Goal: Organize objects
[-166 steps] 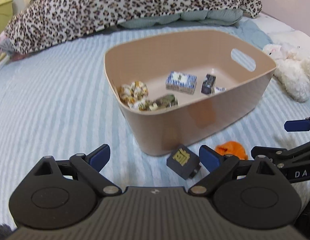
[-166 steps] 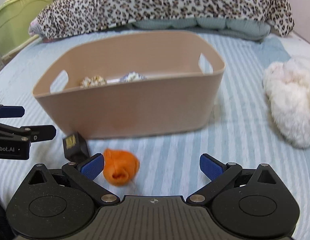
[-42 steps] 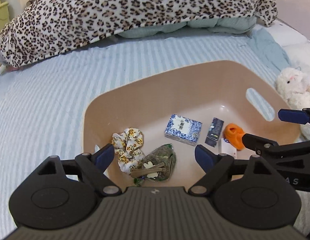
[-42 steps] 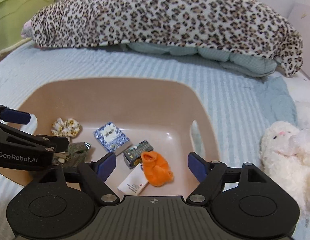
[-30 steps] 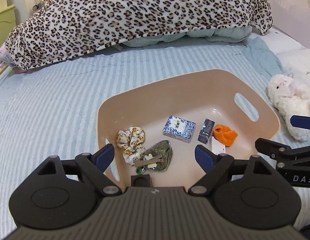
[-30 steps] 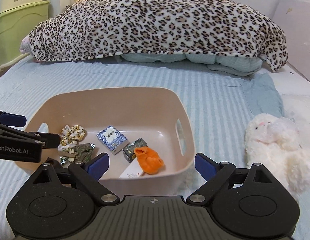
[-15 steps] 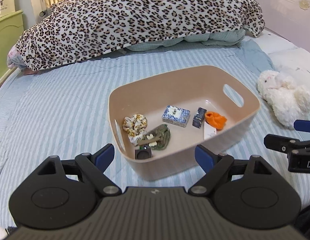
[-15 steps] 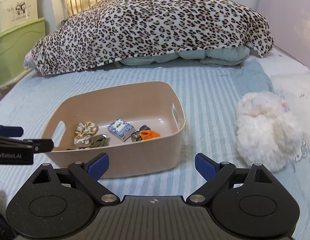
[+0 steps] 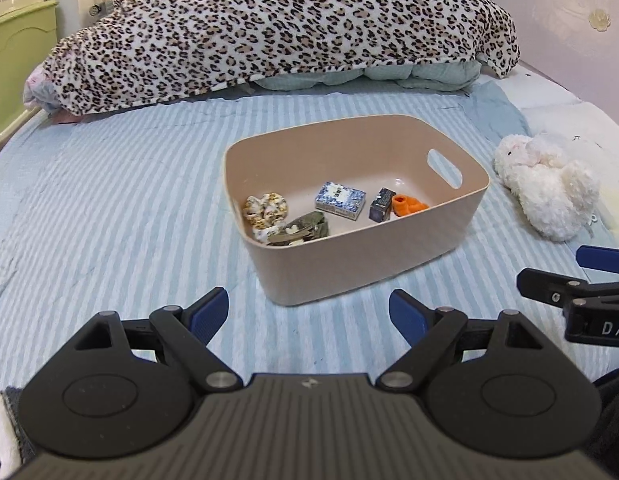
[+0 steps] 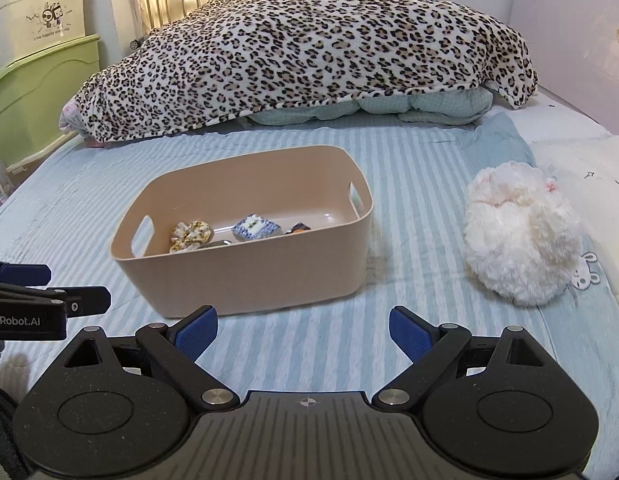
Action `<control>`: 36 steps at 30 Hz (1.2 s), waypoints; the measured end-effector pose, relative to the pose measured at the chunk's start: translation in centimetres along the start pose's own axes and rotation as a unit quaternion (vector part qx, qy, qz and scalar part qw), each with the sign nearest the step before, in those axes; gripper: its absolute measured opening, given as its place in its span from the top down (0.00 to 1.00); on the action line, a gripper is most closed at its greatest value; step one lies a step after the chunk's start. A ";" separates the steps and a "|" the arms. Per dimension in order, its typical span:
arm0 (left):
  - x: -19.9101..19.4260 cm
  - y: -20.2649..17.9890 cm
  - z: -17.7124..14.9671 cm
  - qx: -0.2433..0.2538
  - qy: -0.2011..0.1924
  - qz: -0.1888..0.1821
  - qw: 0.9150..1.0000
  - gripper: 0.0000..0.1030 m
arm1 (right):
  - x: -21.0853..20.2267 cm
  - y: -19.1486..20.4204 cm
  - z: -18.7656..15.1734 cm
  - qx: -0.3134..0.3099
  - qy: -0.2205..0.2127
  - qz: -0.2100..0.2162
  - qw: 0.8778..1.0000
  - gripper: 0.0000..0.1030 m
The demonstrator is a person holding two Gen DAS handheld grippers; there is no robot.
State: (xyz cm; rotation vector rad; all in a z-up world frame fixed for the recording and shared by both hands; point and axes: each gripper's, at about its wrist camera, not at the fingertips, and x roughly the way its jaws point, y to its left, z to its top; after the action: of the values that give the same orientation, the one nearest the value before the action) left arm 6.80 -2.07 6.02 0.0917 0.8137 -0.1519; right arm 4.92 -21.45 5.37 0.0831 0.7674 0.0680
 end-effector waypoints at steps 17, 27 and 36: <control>-3.3 0.9 -3.8 -0.013 0.008 0.004 1.000 0.15 | -3.4 0.8 -3.0 -0.001 0.012 0.009 1.000 0.08; -4.7 0.1 -4.4 0.004 0.006 0.000 1.000 0.15 | -4.6 1.2 -3.5 -0.008 0.013 0.017 1.000 0.08; -4.8 -0.3 -4.6 0.006 0.007 -0.005 1.000 0.15 | -4.8 1.7 -3.6 -0.013 0.015 0.020 1.000 0.08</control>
State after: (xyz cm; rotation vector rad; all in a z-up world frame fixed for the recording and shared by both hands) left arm 0.22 -1.20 6.42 0.0995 0.8277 -0.1662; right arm -1.12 -20.05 6.24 0.0724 0.7942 0.1169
